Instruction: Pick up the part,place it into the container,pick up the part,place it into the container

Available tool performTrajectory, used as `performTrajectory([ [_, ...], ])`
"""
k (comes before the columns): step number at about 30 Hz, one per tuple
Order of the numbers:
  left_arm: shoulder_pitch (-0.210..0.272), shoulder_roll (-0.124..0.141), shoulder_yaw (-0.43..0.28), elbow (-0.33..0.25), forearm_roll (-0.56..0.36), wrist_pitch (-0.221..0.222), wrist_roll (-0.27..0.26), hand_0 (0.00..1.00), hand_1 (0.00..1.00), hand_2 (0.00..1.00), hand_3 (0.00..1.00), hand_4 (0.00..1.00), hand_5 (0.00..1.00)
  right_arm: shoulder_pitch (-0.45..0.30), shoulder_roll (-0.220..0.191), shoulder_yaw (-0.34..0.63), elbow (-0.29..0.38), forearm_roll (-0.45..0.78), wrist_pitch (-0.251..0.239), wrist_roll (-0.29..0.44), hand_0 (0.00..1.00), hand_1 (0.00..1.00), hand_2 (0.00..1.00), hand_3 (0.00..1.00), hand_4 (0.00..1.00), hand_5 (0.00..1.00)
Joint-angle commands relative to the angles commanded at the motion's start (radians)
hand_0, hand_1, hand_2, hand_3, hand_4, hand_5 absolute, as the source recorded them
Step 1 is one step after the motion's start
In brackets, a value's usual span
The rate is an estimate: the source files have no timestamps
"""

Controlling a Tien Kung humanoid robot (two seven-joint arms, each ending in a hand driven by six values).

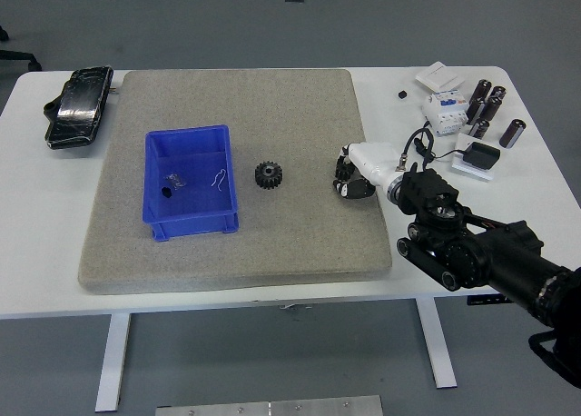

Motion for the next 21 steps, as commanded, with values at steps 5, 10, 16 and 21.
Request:
performTrajectory([
  [5, 0.0, 0.0, 0.002, 0.0, -0.002, 0.0, 0.0, 0.666, 0.645, 0.639, 0.574, 0.694, 0.476, 0.0, 0.001, -0.002, -0.003, 0.001, -0.009, 0.003, 0.33, 0.444, 0.469, 0.646, 0.435, 0.289],
  [10, 0.0, 0.0, 0.002, 0.0, -0.003, 0.0, -0.001, 0.666, 0.645, 0.64, 0.574, 0.694, 0.477, -0.002, 0.0, -0.007, -0.008, 0.0, -0.013, 0.004, 0.32, 0.448, 0.452, 0.618, 0.37, 0.244],
  [16, 0.001, -0.001, 0.004, 0.0, -0.006, 0.001, -0.001, 0.666, 0.645, 0.64, 0.573, 0.695, 0.478, -0.003, -0.001, -0.011, -0.008, -0.006, -0.016, 0.002, 0.319, 0.449, 0.449, 0.607, 0.317, 0.241],
  [21, 0.0, -0.001, 0.005, 0.0, -0.01, 0.001, -0.002, 0.666, 0.645, 0.64, 0.573, 0.695, 0.478, -0.003, -0.004, -0.015, -0.006, -0.006, -0.02, 0.004, 0.319, 0.449, 0.449, 0.607, 0.317, 0.241],
])
